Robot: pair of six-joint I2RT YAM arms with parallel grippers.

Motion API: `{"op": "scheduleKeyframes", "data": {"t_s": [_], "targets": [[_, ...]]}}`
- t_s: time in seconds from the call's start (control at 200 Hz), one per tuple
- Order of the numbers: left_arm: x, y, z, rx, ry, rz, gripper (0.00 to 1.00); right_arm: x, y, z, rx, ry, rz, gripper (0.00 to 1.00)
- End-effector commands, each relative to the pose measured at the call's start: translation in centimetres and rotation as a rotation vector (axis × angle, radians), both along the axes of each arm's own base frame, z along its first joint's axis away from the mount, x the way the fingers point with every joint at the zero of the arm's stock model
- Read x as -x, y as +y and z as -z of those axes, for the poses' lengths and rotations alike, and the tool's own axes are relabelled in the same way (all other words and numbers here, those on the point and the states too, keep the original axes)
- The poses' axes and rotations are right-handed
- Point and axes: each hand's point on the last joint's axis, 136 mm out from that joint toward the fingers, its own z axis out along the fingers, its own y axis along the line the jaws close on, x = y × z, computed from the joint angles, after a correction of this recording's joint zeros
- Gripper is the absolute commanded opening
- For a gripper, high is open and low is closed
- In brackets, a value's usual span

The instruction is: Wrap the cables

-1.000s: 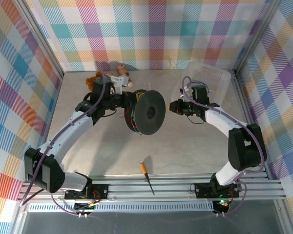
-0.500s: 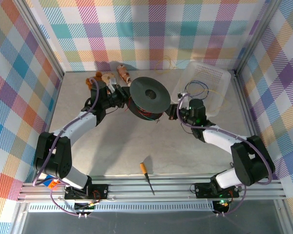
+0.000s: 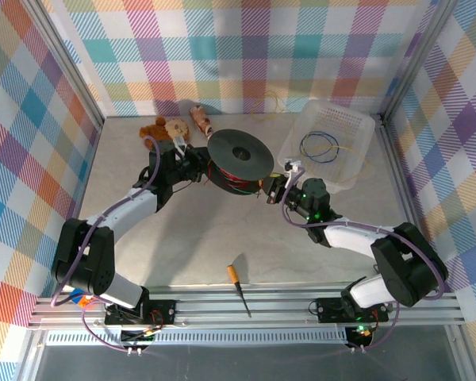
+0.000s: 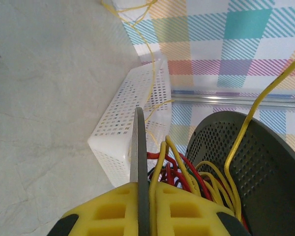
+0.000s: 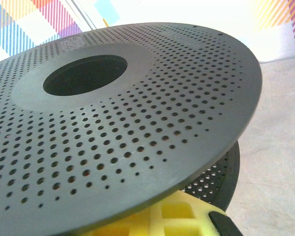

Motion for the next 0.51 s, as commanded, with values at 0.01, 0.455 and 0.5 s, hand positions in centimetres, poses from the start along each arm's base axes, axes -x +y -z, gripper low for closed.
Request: {"op": "scheduleKeyframes", "data": {"t_s": [0.01,0.455,0.5], "targets": [[-2.4,4.0,-7.8,0.093,-0.224,-0.269,0.00,3.5,4.4,0.6,0.008,-0.011,-0.213,0.00],[-0.4,0.6,-6.5,0.120,-0.197,-0.265,0.00,2.5,7.6,2.3,-0.071,0.133,-0.255,0.00],[-0.2,0.1,-6.4,0.123,-0.194,-0.255,0.00,2.4,8.1,2.5,-0.087,0.150,-0.274,0.00]]}}
